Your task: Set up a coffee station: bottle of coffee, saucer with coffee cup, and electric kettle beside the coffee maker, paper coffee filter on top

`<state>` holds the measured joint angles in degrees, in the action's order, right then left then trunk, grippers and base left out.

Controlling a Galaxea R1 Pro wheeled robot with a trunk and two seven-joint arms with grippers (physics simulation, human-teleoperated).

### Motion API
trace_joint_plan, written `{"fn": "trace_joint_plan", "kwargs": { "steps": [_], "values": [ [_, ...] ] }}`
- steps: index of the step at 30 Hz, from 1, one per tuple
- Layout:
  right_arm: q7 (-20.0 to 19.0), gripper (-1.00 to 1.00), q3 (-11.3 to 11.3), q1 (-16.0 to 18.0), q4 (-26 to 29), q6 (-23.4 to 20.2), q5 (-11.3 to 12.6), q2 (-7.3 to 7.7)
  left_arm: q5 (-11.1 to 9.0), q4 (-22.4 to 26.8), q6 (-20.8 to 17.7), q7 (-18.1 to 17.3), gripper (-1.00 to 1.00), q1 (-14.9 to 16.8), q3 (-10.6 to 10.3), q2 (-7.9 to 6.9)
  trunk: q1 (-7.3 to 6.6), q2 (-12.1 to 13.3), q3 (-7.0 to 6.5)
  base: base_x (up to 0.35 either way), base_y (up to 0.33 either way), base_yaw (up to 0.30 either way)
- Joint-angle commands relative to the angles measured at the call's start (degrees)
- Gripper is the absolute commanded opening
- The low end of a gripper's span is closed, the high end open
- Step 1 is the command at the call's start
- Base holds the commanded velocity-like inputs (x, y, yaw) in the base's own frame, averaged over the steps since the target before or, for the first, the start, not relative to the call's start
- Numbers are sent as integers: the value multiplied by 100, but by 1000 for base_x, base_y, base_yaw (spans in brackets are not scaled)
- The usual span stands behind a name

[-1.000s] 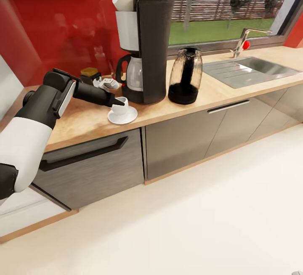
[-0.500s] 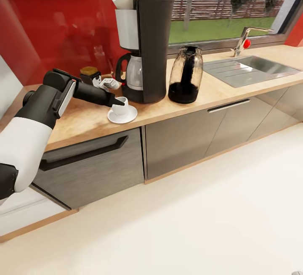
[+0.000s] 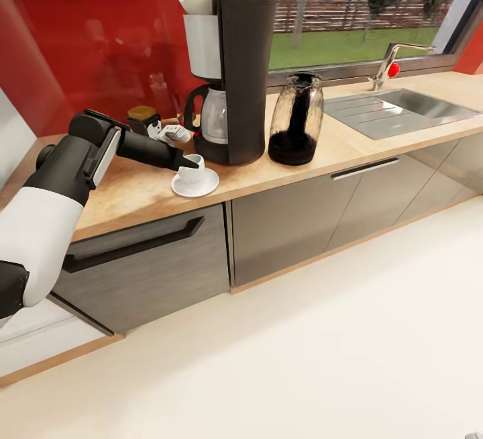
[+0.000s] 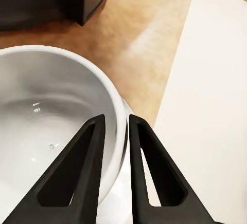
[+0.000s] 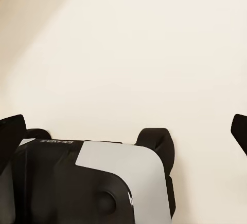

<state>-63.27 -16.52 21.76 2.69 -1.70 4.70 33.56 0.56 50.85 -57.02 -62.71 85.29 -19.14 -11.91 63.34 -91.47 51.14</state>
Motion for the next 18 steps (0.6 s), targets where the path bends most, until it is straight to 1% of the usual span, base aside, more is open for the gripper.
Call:
{"fn": "trace_joint_plan", "kwargs": {
  "steps": [1,9,10,18],
  "values": [
    [-18,100,26,4,-5,-17,49,2,15,4,-28,-13,-100,5,-11,-4,0,-2,4,0,0,0],
    [-25,100,26,3,-5,-16,49,2,15,4,-28,-13,-100,5,-12,-4,0,-2,5,0,0,0],
    [-25,100,26,3,-5,-16,49,2,15,4,-28,-13,100,5,-12,-4,0,-2,5,0,0,0],
    [-27,100,26,4,-5,-19,49,2,15,4,-28,-13,100,5,-11,-6,0,-2,5,0,0,0]
  ]
}}
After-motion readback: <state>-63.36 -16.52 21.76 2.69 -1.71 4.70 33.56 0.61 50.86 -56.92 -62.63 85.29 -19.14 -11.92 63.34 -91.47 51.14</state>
